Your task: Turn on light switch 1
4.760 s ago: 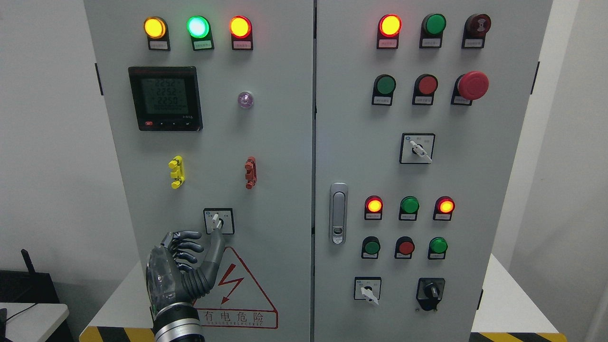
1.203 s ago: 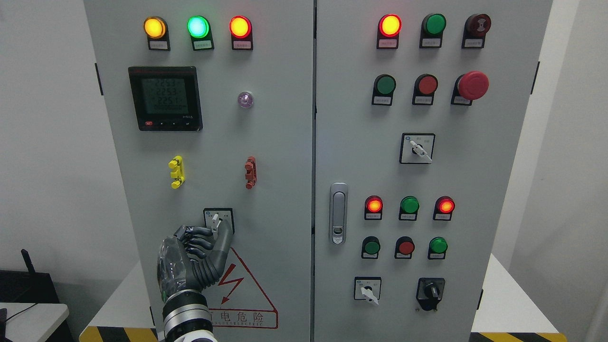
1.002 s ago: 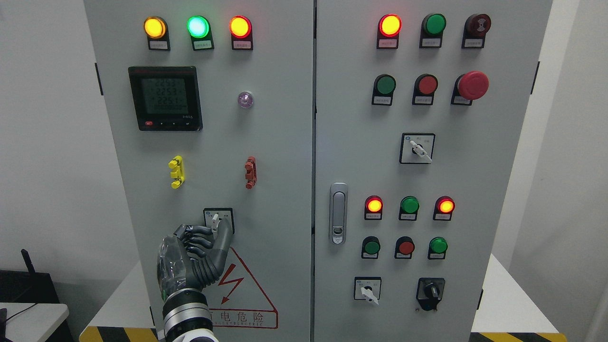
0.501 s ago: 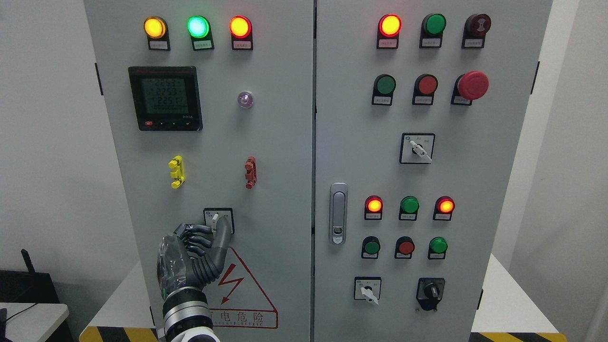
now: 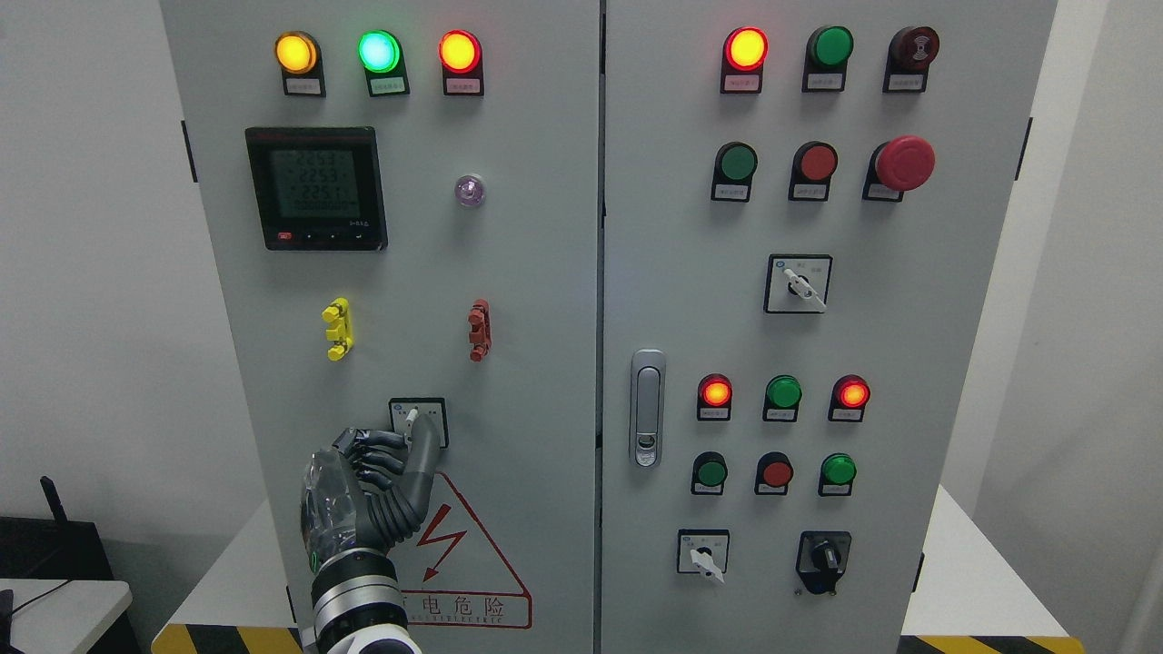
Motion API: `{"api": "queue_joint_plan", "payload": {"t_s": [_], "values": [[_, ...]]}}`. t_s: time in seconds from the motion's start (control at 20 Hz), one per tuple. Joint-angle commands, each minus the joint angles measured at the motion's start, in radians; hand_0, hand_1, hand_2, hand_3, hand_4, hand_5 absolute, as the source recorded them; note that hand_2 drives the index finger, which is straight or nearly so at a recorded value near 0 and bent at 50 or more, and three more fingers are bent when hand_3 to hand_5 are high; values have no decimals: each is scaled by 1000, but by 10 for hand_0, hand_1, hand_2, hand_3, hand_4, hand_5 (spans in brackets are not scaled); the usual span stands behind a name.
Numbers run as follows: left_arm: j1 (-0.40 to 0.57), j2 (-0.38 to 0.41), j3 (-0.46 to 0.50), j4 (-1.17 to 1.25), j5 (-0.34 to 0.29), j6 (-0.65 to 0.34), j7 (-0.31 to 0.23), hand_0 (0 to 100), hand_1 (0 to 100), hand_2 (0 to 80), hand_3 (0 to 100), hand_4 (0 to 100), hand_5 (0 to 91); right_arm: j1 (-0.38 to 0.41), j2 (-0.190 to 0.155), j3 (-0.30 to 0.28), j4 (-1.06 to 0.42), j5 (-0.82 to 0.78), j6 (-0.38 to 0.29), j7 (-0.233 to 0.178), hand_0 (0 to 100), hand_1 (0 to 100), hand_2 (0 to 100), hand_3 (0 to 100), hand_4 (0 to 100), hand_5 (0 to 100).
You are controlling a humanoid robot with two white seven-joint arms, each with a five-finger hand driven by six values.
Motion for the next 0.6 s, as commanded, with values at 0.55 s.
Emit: {"api": "queue_joint_plan", "payload": {"t_s": [0.55], "values": [[-3, 0, -1, 0, -1, 14, -13, 317, 463, 557, 790, 825, 749, 0, -1, 23, 0, 5, 0, 1, 120, 389, 0, 0, 0, 0]]}}
